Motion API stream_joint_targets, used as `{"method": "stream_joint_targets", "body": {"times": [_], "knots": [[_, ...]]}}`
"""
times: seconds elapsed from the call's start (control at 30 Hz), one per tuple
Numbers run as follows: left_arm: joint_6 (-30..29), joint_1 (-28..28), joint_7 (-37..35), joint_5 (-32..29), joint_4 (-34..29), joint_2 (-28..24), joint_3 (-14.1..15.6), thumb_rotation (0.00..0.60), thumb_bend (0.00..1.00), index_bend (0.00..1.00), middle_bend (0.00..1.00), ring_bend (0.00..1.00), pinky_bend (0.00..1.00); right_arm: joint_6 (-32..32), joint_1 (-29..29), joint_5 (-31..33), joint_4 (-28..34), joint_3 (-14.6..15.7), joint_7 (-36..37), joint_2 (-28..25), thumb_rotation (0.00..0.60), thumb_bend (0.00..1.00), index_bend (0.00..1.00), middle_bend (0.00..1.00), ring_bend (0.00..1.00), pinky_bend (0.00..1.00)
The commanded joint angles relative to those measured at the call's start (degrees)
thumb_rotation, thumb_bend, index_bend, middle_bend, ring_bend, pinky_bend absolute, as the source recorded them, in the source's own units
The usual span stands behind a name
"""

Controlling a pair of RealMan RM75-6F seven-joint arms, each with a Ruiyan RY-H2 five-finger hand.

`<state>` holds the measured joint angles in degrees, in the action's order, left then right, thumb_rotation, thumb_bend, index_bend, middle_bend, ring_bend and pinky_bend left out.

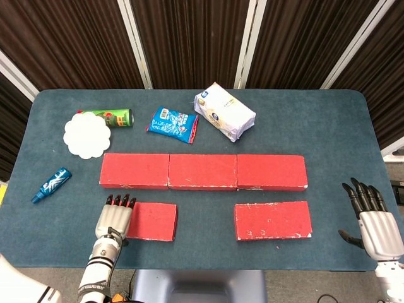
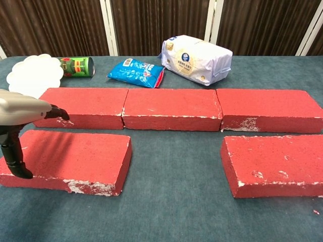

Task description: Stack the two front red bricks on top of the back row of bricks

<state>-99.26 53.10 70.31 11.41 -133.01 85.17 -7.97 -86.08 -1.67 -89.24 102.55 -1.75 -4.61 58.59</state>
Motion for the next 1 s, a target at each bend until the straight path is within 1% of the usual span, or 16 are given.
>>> {"method": "stream_joint_targets", "body": {"times": [0.03, 0.3, 0.67, 1.0], "knots": [[-0.4, 0.5, 0.2, -0.2, 0.6, 1.2, -0.4, 0.600, 0.00, 0.00, 0.00, 0.00, 0.05, 0.2, -0.1, 0.1, 0.0, 0.0, -0.1, 0.1, 0.600, 0.00, 0.16, 0.00, 0.01, 0.00], [0.1, 1.7, 0.8, -1.4, 3.2, 4.8, -1.5, 0.600, 0.00, 0.00, 0.00, 0.00, 0.05, 0.1, -0.2, 0.4, 0.0, -0.1, -0.3, 0.1, 0.600, 0.00, 0.16, 0.00, 0.01, 0.00], [-1.1, 3.7, 2.5, -2.9, 5.2, 9.7, -3.3, 0.600, 0.00, 0.00, 0.00, 0.00, 0.05, -0.1, -0.1, 0.4, -0.1, -0.1, 0.2, 0.0, 0.600, 0.00, 0.16, 0.00, 0.01, 0.00], [-0.3, 4.5, 2.8, -2.9, 7.6, 11.7, -4.5, 0.600, 0.00, 0.00, 0.00, 0.00, 0.05, -0.1, -0.1, 0.2, 0.0, 0.1, 0.3, -0.1, 0.600, 0.00, 0.16, 0.00, 0.01, 0.00]]}}
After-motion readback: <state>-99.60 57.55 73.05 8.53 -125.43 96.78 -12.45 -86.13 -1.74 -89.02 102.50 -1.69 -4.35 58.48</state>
